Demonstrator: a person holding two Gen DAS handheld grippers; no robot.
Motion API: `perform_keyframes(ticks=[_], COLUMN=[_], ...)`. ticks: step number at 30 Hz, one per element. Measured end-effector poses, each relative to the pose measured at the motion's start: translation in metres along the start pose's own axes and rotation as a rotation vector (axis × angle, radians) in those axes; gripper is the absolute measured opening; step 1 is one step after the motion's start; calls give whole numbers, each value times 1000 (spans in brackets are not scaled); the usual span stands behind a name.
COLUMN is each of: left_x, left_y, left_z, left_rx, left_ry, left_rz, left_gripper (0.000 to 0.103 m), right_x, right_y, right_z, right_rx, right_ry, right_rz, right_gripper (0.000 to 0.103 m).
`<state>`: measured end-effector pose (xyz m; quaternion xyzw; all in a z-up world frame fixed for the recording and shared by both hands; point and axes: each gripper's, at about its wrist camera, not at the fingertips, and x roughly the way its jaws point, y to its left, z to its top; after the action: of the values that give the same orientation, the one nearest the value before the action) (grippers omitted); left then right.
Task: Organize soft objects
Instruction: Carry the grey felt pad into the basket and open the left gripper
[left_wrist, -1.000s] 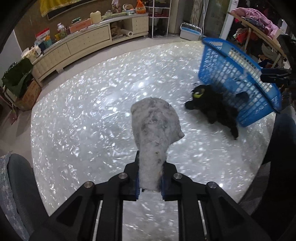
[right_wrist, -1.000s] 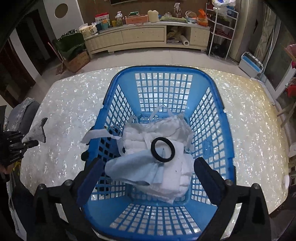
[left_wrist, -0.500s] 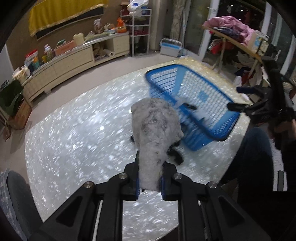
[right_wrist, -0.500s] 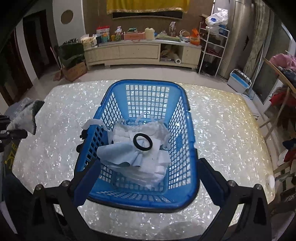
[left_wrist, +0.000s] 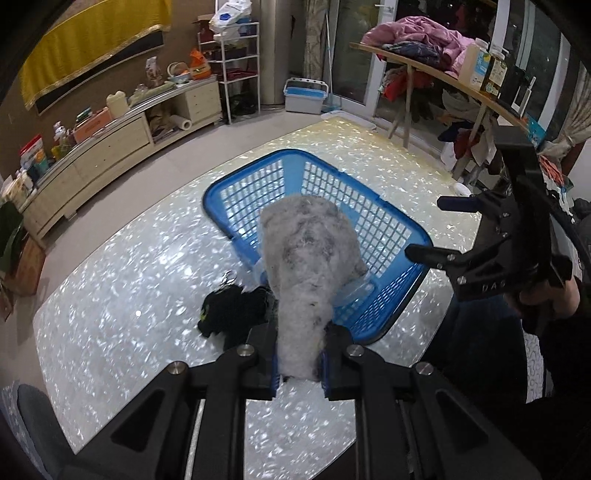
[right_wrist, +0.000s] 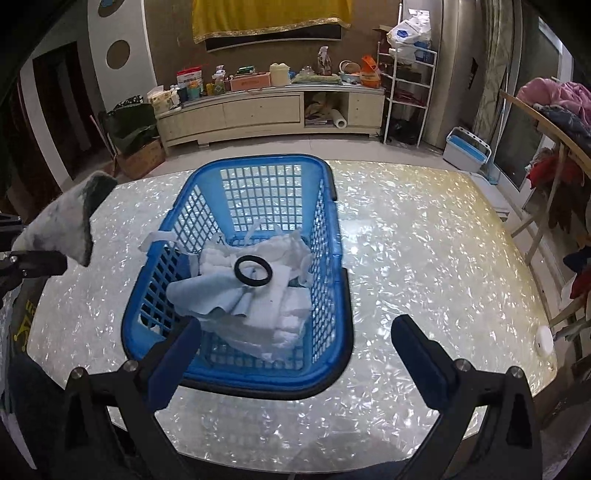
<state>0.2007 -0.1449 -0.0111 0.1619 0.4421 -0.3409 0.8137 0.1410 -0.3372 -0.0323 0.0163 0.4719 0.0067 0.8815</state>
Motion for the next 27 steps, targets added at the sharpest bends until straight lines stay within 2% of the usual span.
perform_keyframes(ticks=[7,17,27], left_x=[26,67,113], left_y=[-17,-21,-22], left_z=[20,43,50], left_rx=[32,44,52], left_ry=[27,53,112], left_rz=[-5,-6,0], left_gripper=[14,14,14], right_x=[6,21,40], right_y=[-13,-21,-22], right_z=[-1,-1,1], right_rx=[20,45,55], right_ry=[-2,8,30], right_rz=[14,13,17], right_gripper=[103,103,103])
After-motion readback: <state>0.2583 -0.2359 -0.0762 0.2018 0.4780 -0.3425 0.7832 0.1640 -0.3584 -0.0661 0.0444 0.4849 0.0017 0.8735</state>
